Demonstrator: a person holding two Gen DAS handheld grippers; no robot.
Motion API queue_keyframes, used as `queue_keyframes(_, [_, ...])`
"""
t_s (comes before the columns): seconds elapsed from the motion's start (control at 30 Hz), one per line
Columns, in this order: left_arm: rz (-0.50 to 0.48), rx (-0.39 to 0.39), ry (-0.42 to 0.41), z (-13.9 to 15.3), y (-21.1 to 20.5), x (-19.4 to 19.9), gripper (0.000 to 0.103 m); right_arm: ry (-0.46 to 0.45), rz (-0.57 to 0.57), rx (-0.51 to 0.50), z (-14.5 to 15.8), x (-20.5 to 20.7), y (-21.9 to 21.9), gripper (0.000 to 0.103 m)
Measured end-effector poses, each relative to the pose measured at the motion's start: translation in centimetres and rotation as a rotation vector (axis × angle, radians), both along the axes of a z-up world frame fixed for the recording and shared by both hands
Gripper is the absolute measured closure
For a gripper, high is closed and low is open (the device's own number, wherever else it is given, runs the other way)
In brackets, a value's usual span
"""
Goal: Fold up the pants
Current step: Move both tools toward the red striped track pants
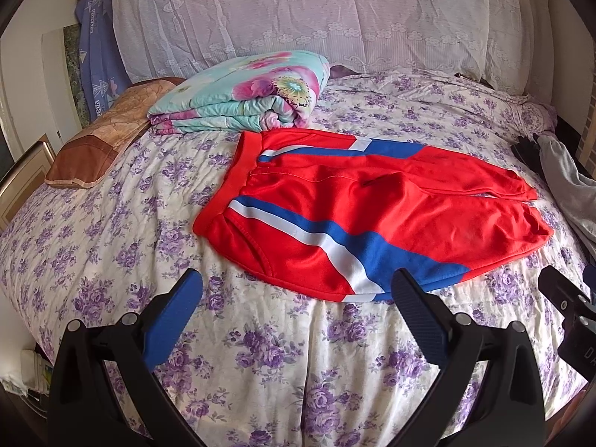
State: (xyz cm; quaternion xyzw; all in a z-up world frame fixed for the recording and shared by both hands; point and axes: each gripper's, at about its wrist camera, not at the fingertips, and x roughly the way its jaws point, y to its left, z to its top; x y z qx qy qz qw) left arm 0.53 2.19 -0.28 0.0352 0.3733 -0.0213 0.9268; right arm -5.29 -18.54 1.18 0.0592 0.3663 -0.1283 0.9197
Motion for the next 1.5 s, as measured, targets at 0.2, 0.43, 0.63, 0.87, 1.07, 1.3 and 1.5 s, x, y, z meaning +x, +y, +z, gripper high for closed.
queue_keyframes(0.2, [0.001, 0.001, -0.003, -0.06, 0.09, -0.07, 0.004, 0.000, 0.003, 0.002, 0.02, 0.01, 0.01, 0.003])
queue_keyframes(0.43, [0.003, 0.003, 0.001, 0.01, 0.20, -0.17, 0.004, -0.001, 0.001, 0.003, 0.03, -0.04, 0.03, 0.003])
queue_keyframes(0.63, [0.005, 0.004, 0.000, 0.01, 0.21, -0.14, 0.004, 0.000, 0.001, 0.003, 0.08, -0.06, 0.06, 0.003])
queue_keyframes(0.87, [0.007, 0.004, -0.002, 0.10, 0.44, -0.20, 0.004, -0.002, 0.000, 0.003, 0.13, -0.13, 0.09, 0.003])
queue_keyframes(1.07, [0.009, 0.005, -0.003, 0.11, 0.48, -0.24, 0.004, -0.003, 0.001, 0.003, 0.18, -0.18, 0.18, 0.003])
queue_keyframes(1.3, [0.010, 0.007, -0.004, 0.14, 0.53, -0.23, 0.004, -0.003, 0.001, 0.004, 0.12, -0.23, 0.15, 0.003])
queue_keyframes(1.5, [0.005, 0.012, 0.004, 0.10, 0.79, -0.09, 0.004, -0.004, 0.003, 0.004, 0.06, -0.26, 0.10, 0.003])
